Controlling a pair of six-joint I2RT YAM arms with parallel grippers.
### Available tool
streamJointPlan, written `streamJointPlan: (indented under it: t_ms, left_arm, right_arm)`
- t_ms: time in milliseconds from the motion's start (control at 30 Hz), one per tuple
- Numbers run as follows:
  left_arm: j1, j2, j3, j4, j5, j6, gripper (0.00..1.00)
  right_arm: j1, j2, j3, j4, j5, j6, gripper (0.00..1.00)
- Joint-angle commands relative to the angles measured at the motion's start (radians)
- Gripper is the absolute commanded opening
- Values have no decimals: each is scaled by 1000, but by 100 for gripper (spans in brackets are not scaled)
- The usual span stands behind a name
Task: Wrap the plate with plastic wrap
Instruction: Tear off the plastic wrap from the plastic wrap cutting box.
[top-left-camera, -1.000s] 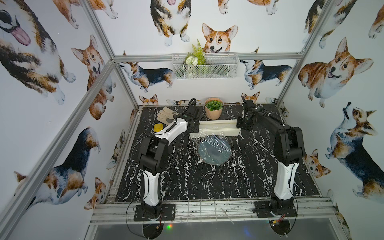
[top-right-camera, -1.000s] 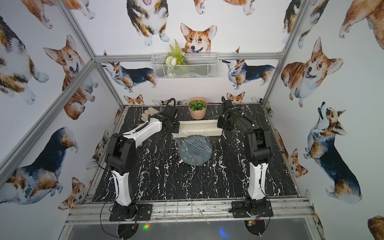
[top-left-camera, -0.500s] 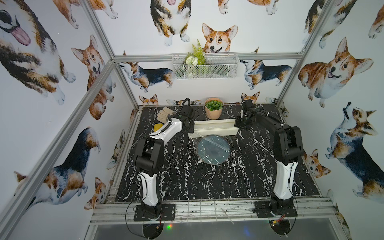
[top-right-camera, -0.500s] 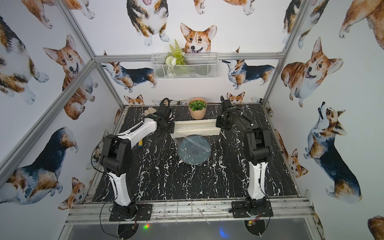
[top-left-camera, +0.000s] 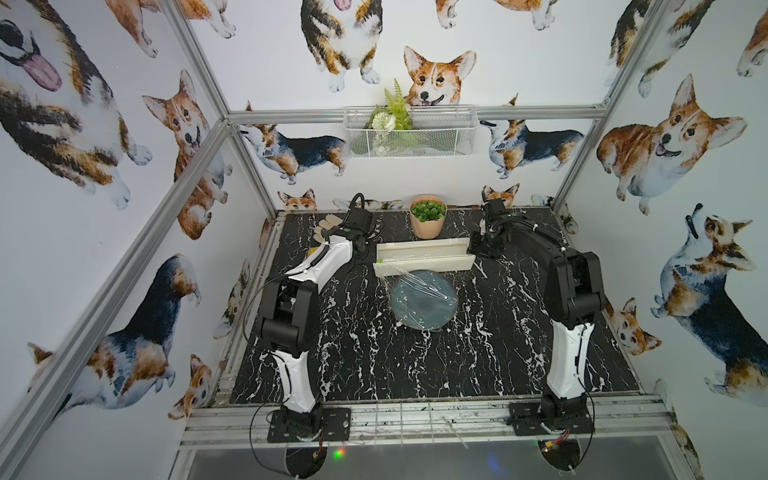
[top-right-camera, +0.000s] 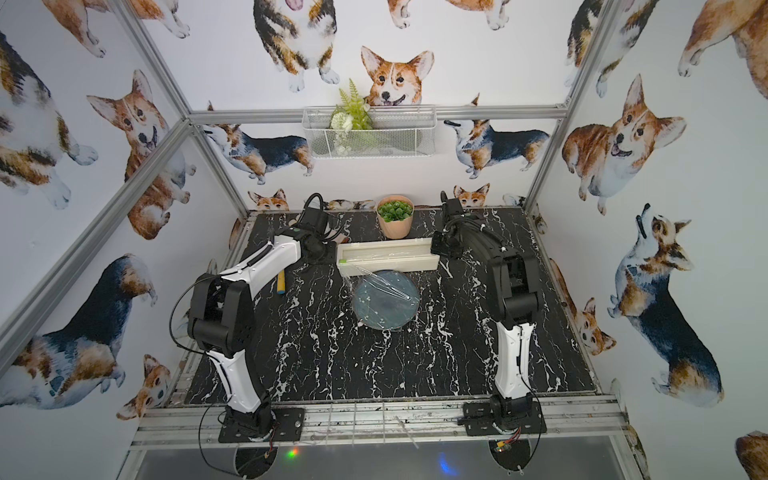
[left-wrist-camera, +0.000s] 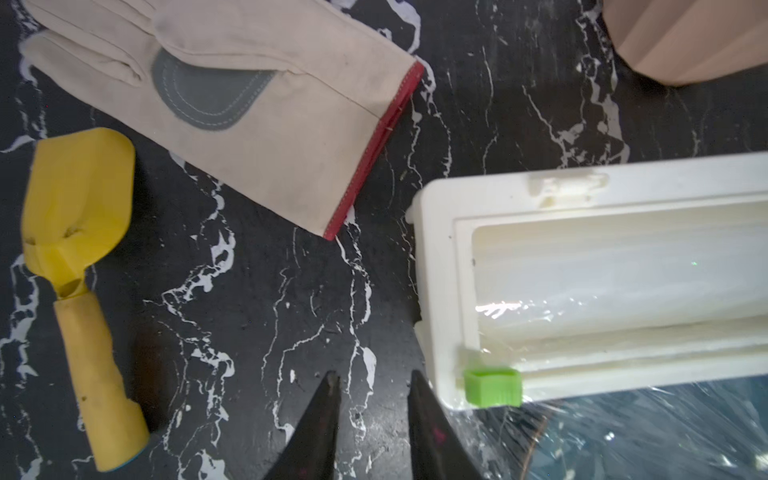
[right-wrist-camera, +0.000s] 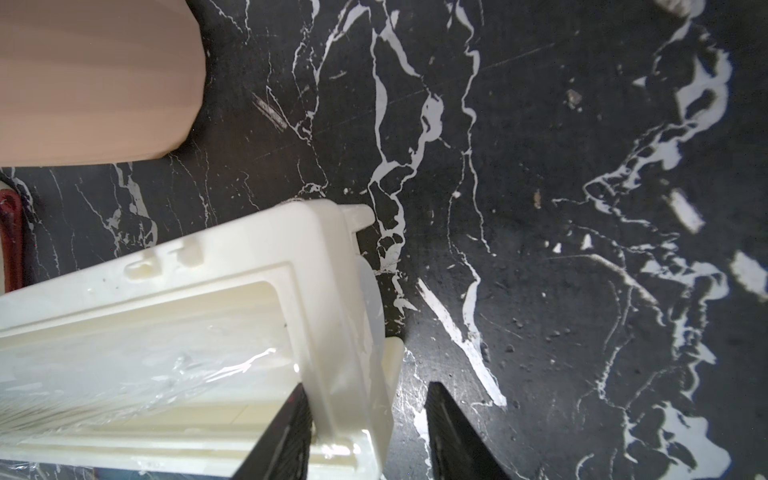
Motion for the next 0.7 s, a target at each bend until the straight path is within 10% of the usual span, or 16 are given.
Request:
streamJointPlan:
  t_ms: [0,233,667]
  left_arm:
    - [2,6,-16,-9,15,-7,50]
    - [3,-26,-58,72,115,-81,75]
    - [18,-19,-92,192,257,-192,76]
  right_arm:
    - [-6,6,-9,-126,113,-19,47]
    - [-6,6,-3,-120,80,-13,48]
    - [-6,12,2,-121,66,-20,48]
